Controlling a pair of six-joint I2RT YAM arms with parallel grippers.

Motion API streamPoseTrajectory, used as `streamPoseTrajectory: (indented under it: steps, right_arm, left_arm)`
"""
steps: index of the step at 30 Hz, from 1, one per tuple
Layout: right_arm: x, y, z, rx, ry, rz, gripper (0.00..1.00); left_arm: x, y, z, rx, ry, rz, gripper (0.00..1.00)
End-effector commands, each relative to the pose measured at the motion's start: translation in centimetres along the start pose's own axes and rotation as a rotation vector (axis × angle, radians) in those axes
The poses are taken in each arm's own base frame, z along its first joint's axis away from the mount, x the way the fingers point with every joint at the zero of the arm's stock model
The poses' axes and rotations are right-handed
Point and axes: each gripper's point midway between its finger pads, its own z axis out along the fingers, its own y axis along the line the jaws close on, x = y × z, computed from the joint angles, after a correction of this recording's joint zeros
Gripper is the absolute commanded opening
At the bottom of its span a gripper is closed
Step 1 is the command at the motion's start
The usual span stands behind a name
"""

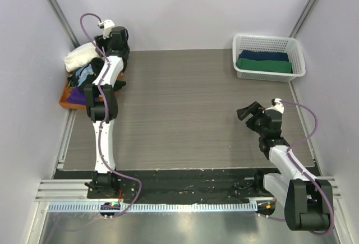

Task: Roll the t-shirts
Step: Pick up the T-shirt at the corner of the board.

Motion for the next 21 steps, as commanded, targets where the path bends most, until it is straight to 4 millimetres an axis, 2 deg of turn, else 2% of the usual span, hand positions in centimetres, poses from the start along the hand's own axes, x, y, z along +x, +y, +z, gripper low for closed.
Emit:
streamPoseTrajectory:
  steps: [1,2,6,7,9,10,11,12,14,16,18,19,21]
  right_arm:
    - [-1.0,0.8,-0.1,-0.036,-0.045,-0.032,0.87]
    - [-1.0,0.8,-0.1,-0.037,-0.043,-0.031,0.86]
    - [-1.0,0.9,-0.1,-0.039,-0.043,-0.031,0.87]
    - [-1.1,0.9,0.0,-0.038,-0.044,-0.03,0.86]
    - [-1.1,0.9,0.0,-0.037,-0.046,-0.032,0.86]
    - [-1.1,0.9,0.0,-0.038,-0.047,-0.031,0.86]
    - [-1.1,0.9,0.0,-0.037,-0.046,-0.032,0.86]
    - [-1.1,0.7,0.0,-0.033,-0.048,-0.033,0.85]
    - [-1.1,0.8,-0.1,-0.033,-0.048,-0.032,0.85]
    - [-1.1,0.8,0.0,-0.033,-0.048,-0.03,0.84]
    - [-1.1,0.8,0.0,-0.034,-0.047,-0.031,0.84]
    - [-1.1,0.7,0.0,-0.032,-0.046,-0.03,0.84]
    - [-1.1,0.8,-0.1,-0.032,-0.05,-0.032,0.83]
  left_arm:
    - [0.2,0.6,2.0,-0.008,0.016,-0.044,0.64]
    - [1.2,0.1,2.4,0.002,0.028,-0.028,0.62]
    - [3.1,-0.1,3.8,-0.012,0.047,-0.023,0.62]
    - [3.6,-0.1,4.1,-0.014,0.054,-0.025,0.58]
    - [4.6,0.1,4.5,-0.029,0.068,-0.015,0.37]
    - [4.3,0.4,4.4,-0.041,0.061,-0.017,0.14]
    - [4.7,0.6,4.3,-0.05,0.064,-0.012,0.04]
    - [3.0,1.2,4.0,-0.066,0.032,-0.042,0.0]
    - [1.7,1.8,3.5,-0.075,0.006,-0.071,0.0]
    - [-1.0,2.7,2.4,-0.082,-0.034,-0.12,0.0]
    - [-3.2,3.2,1.2,-0.096,-0.065,-0.151,0.0]
    - [-5.3,3.9,0.2,-0.098,-0.091,-0.18,0.0]
    - [-7.4,4.1,-1.5,-0.096,-0.12,-0.216,0.0]
